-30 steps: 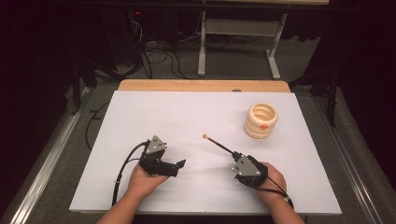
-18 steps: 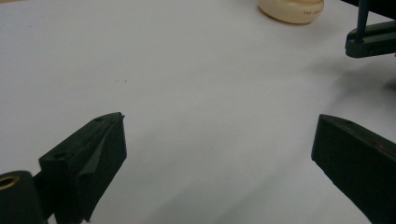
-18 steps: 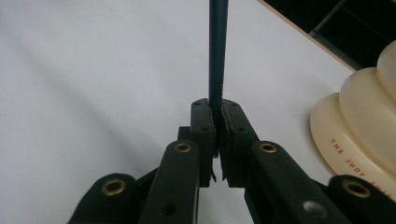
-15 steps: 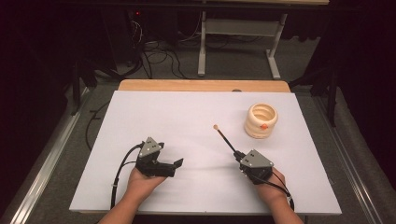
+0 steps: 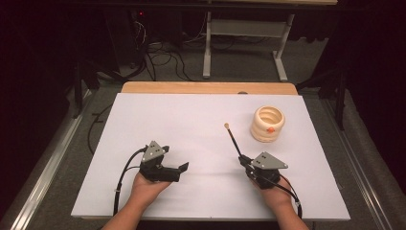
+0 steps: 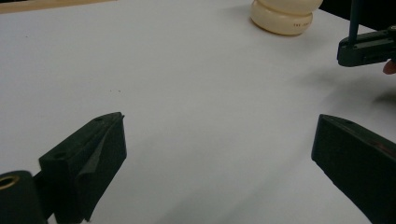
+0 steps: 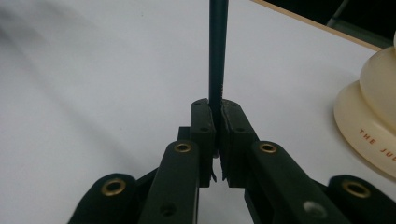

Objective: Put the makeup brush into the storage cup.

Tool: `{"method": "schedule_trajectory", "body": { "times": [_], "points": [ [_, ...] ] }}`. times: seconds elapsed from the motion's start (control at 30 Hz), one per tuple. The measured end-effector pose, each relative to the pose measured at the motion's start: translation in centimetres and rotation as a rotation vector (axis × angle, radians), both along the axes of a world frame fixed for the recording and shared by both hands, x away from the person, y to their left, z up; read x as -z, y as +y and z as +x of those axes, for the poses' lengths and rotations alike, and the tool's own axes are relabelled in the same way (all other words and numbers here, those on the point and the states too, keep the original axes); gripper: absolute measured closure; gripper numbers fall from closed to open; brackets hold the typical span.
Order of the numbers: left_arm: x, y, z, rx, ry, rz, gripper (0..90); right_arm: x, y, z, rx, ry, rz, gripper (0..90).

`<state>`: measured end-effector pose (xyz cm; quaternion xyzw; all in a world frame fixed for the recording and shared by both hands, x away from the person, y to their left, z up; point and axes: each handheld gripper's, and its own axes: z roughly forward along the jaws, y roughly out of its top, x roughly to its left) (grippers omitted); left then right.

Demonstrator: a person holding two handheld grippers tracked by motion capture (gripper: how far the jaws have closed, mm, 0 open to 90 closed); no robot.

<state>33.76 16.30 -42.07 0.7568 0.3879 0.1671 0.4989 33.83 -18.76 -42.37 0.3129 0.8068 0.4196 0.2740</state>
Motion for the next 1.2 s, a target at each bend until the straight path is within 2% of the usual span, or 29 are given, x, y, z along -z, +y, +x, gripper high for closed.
{"method": "schedule_trajectory", "body": {
  "times": [0.27,0.33,0.5,0.6,0.73,0.83,0.97,1.0,1.2],
  "points": [
    [0.2,-0.2,0.0,0.018,0.008,-0.002,2.7,0.3,-0.2,0.2,0.017,0.048,0.049,87.5],
    [0.2,-0.3,0.1,0.018,0.004,-0.001,2.4,0.3,-0.2,0.3,0.017,0.051,0.048,87.5],
    [0.3,-0.4,0.0,0.025,-0.011,0.007,2.3,0.2,-0.2,0.2,0.018,0.048,0.039,87.5],
    [0.3,-0.4,0.0,0.034,-0.017,-0.004,2.6,0.2,-0.2,0.2,0.022,0.046,0.039,87.5],
    [0.1,-0.3,-0.2,0.042,-0.038,-0.022,9.9,0.1,-0.2,0.2,0.020,0.042,0.037,87.5],
    [0.0,-0.4,-0.2,0.047,-0.032,-0.039,8.5,0.1,-0.2,0.2,0.019,0.038,0.041,87.5],
    [0.0,-0.5,-0.4,0.043,-0.047,-0.037,7.7,0.0,-0.1,0.2,0.020,0.030,0.040,87.5],
    [-0.1,-0.4,-0.4,0.040,-0.044,-0.043,7.4,0.0,0.0,0.1,0.019,0.032,0.053,87.5],
    [-0.5,-0.2,-0.1,0.029,-0.049,-0.086,3.4,-0.3,0.9,-0.1,-0.005,0.013,0.035,87.6]
  ]
}}
